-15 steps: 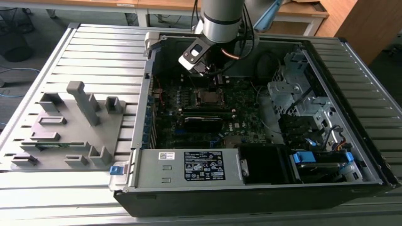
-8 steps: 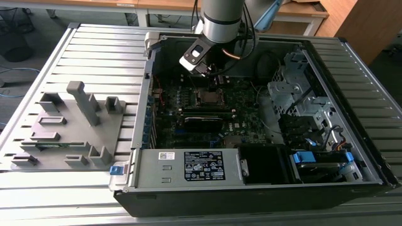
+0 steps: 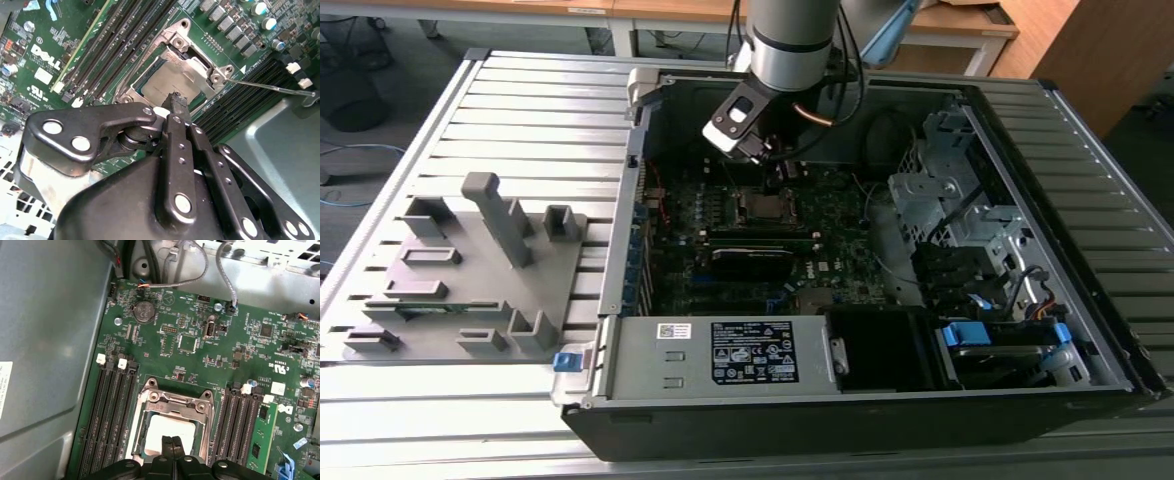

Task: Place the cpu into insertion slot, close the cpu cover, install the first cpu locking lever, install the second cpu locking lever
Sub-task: 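Close the cpu cover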

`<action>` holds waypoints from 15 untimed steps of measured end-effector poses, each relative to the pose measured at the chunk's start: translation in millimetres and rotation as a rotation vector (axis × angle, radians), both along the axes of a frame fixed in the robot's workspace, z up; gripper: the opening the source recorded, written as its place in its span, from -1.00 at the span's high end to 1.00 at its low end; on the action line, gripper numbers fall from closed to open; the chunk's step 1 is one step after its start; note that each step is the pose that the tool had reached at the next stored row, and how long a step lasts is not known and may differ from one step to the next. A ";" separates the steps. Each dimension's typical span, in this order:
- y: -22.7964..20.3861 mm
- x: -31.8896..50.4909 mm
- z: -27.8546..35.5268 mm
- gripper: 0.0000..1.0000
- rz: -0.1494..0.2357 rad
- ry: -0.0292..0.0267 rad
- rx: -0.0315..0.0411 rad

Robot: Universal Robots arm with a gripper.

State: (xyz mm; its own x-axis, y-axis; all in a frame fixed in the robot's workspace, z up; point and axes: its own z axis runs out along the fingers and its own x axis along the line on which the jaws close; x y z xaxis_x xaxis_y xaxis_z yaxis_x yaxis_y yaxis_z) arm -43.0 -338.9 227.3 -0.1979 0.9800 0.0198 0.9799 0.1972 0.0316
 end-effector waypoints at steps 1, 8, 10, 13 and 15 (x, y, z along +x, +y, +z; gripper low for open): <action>0.0 0.0 0.0 0.79 0.000 0.0000 0.0000; 0.0 0.0 0.0 0.79 0.012 0.0000 0.0001; 0.0 0.0 0.0 0.79 0.028 0.0001 0.0000; 0.0 0.0 0.0 0.79 0.035 0.0000 0.0001; 0.0 0.0 0.0 0.79 0.035 0.0000 0.0001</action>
